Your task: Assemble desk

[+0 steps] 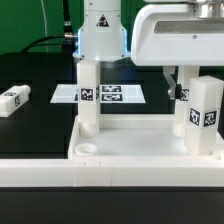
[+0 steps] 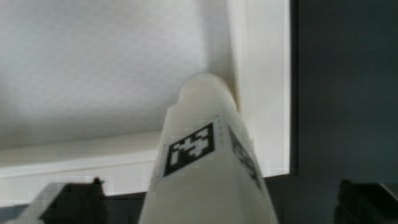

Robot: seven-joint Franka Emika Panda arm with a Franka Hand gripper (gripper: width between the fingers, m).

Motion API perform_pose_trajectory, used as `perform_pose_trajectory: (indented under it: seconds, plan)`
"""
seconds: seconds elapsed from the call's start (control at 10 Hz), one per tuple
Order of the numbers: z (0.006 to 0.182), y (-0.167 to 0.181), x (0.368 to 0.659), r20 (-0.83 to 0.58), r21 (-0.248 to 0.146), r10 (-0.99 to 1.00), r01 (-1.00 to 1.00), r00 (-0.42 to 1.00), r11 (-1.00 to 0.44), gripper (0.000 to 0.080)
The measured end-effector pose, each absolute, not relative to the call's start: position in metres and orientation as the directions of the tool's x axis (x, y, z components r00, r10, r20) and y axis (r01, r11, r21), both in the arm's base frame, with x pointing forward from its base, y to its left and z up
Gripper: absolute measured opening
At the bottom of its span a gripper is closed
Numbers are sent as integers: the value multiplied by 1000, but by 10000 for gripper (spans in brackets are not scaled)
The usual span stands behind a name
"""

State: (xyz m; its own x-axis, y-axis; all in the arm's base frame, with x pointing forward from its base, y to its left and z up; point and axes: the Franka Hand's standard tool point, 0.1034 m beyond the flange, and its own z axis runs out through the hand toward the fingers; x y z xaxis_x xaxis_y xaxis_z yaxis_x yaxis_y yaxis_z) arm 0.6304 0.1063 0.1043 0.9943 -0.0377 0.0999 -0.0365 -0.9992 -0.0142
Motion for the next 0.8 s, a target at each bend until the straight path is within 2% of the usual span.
perform_pose_trajectory:
  seconds: [0.3, 0.4, 0.6, 0.7, 0.8]
  plan:
    - [105, 101, 632, 100, 21, 168, 166, 981, -986, 649]
    - [105, 100, 632, 100, 24, 179, 177, 979, -984, 597]
    - [105, 100, 632, 99, 24, 174, 172, 980, -985, 324]
    - [105, 100, 631, 100, 23, 163, 162, 982, -987, 324]
    - [105, 100, 631, 100, 21, 144, 143, 985, -990, 288]
